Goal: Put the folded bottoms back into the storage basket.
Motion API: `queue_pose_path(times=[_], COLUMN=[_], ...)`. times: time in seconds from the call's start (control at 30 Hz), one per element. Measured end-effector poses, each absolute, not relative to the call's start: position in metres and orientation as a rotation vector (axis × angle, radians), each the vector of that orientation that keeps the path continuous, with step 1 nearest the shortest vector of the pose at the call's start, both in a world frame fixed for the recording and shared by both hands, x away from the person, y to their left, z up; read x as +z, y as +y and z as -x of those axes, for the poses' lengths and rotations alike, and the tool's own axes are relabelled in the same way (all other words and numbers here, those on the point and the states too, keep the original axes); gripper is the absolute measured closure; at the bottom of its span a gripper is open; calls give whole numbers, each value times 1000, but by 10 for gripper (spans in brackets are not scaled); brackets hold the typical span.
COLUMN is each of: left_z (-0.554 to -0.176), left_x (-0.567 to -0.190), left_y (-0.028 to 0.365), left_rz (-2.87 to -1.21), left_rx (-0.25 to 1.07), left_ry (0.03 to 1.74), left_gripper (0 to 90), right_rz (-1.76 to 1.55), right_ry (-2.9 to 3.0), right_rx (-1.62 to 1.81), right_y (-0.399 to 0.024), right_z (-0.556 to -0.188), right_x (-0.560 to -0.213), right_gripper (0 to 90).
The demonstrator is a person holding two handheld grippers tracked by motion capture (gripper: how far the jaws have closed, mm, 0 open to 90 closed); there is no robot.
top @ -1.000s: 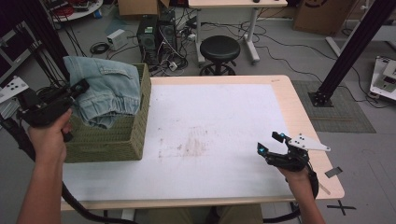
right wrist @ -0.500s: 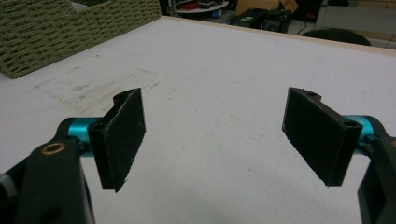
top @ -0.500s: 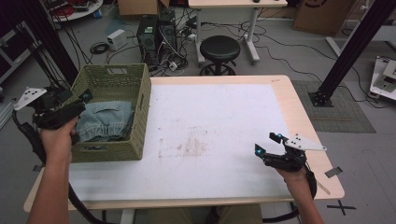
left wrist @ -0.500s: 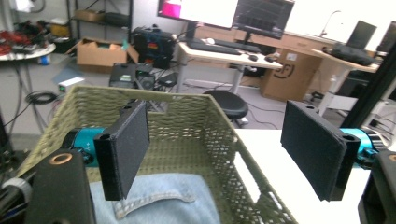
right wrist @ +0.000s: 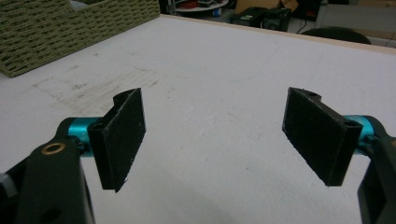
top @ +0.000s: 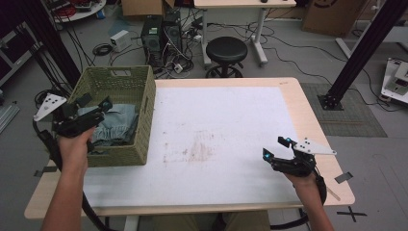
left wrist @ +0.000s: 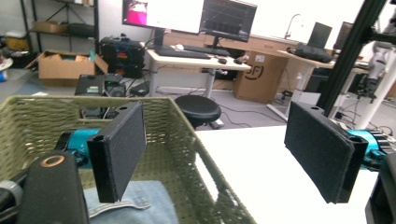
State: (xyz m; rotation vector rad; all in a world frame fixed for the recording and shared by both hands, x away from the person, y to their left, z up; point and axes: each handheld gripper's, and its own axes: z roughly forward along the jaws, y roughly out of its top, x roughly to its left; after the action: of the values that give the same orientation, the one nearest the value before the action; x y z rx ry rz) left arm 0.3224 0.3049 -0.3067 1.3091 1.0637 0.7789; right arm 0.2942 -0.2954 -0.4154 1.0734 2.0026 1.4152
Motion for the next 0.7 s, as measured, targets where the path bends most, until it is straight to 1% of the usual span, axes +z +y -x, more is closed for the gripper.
queue_pose_path(times=[0.7], left_z=[-311], left_x=[-322], left_y=[260], left_rz=[-1330], left_rx=[782], left_ry=[998], left_gripper=[208], right_rz=[-1076], right_ry=[2010], right_rx=[1409], right_y=[-297], right_z=[-294], right_x=[-417], right_gripper=[218])
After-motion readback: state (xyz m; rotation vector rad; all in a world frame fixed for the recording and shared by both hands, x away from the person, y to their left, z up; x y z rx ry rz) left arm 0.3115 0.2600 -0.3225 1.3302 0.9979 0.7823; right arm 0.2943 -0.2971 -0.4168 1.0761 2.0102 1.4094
